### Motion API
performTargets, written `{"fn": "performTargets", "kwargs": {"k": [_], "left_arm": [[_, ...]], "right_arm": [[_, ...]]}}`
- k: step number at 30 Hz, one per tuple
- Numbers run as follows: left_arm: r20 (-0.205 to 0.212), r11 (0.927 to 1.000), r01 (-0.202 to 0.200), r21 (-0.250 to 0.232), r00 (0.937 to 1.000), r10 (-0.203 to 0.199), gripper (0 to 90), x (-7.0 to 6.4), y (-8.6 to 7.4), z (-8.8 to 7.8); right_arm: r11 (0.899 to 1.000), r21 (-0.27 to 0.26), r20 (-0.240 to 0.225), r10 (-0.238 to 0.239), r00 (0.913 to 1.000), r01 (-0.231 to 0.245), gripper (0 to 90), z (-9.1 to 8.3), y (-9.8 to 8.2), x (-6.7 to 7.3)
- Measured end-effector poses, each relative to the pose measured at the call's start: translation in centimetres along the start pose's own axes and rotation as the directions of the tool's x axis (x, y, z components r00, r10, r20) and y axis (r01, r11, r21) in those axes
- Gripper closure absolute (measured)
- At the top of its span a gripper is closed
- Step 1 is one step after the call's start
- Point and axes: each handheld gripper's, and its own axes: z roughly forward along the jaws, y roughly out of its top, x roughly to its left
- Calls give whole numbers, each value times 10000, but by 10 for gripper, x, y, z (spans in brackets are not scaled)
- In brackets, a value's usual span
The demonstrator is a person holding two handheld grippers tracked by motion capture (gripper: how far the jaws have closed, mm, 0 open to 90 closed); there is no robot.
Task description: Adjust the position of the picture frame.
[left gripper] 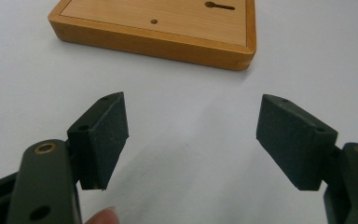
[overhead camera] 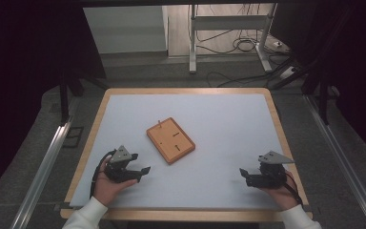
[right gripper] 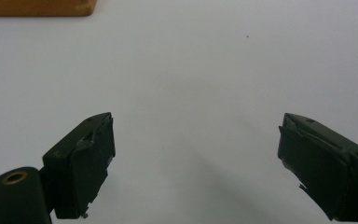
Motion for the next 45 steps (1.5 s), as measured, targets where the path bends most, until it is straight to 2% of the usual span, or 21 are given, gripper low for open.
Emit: {"fn": "performTargets", "kwargs": {"k": [4,12,17,20,22,23,25,28,30,34,40,45], "left_arm": [[10,10000,87,41,10000,-87,247,2,1,1],[72,10000,97,-10,9999,-97,247,3,5,2],[35,9999,145,-64,9999,-145,247,5,6,2],[14,9997,219,-119,9998,-218,247,5,8,2],[33,9996,275,-107,9996,-275,247,6,9,2],[94,9994,332,-95,9994,-331,247,6,12,4],[116,9995,305,-88,9995,-304,247,5,14,5],[26,9999,-125,2,9999,125,250,1,23,8],[-76,9996,-266,-68,9996,265,271,-1,27,6],[-177,9995,-254,-206,9995,250,285,0,34,2],[-137,9992,-256,-321,9996,251,287,1,43,1],[-60,9994,-283,-217,9996,282,287,9,53,9]], "right_arm": [[9999,138,-296,-10,9996,14,129,4,-3,2],[9999,29,-472,-119,9988,120,152,-2,-5,9],[9998,31,-337,-171,9993,172,152,-2,-8,10],[9996,-162,-67,-248,9997,247,152,-3,-9,9],[9995,-250,-54,-197,9998,195,152,-3,-9,9],[9994,-351,-176,18,9998,-24,153,-3,-9,7],[9993,-367,-334,67,9994,-79,153,-2,-9,8],[9993,-277,-430,-246,9988,234,154,-2,-11,12],[9990,-268,-485,-366,9982,353,154,-3,-12,14],[9991,-393,-522,-204,9984,184,161,-7,-14,14],[9998,-184,-466,-11,9989,2,161,-8,-16,14],[10000,-94,-466,-14,9989,10,161,-5,-17,16]]}}
